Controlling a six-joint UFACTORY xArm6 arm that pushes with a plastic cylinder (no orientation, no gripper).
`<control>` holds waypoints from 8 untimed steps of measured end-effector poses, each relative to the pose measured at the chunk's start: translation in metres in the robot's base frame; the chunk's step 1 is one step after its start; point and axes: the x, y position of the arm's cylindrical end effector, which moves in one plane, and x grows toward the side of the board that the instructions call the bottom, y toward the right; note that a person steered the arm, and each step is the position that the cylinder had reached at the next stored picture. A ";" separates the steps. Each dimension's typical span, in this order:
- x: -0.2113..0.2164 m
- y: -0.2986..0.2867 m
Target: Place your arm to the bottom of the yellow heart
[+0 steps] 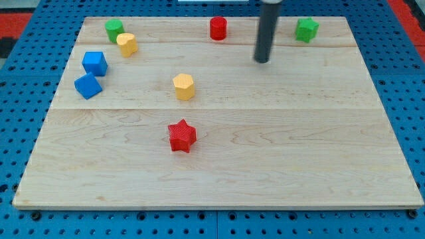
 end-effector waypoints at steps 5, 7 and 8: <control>0.021 -0.207; 0.021 -0.207; 0.027 -0.200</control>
